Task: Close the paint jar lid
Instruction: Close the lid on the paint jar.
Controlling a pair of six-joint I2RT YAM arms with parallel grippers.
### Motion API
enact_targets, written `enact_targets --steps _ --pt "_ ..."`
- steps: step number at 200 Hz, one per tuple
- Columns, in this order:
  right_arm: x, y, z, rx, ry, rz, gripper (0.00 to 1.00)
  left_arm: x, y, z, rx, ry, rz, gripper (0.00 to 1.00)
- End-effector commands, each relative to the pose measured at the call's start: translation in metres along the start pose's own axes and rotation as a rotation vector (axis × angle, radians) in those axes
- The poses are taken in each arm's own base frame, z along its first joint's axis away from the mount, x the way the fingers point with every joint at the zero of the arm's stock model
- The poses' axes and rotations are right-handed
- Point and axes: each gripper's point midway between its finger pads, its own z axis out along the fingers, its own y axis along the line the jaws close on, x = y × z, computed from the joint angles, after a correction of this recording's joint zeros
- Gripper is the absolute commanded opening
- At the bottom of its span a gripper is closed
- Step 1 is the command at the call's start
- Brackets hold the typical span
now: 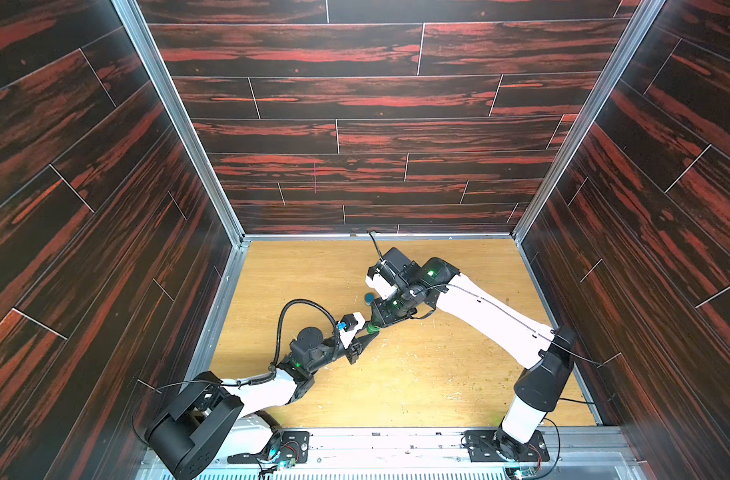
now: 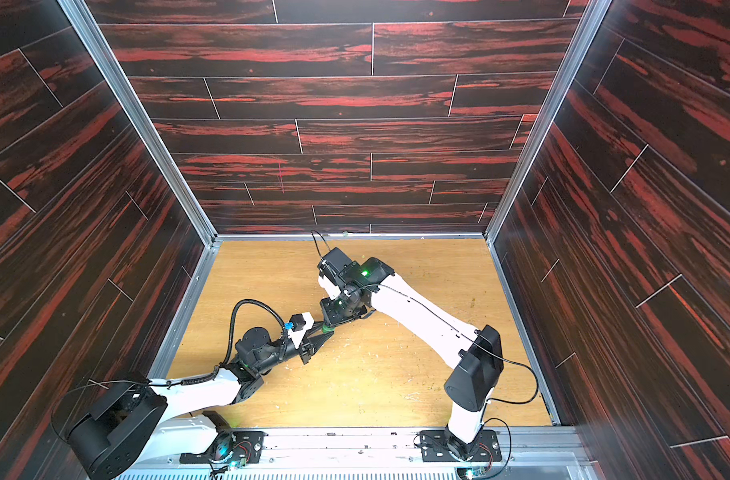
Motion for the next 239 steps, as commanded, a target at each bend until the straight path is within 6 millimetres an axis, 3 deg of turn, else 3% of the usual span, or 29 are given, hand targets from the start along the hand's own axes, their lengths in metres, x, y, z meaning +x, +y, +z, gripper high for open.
enact_targets --steps 1,177,239 --pt "0.002 0.005 0.001 -0.006 0.02 -0.02 0.39 -0.023 -0.001 0.001 0.011 -0.061 0.041 0.21" --pt "0.004 0.008 0.015 -0.01 0.06 -0.028 0.41 -0.023 0.0 0.0 0.001 -0.057 0.053 0.21" --pt "0.002 0.009 0.013 -0.014 0.052 -0.023 0.51 -0.022 0.0 -0.001 0.0 -0.055 0.054 0.2"
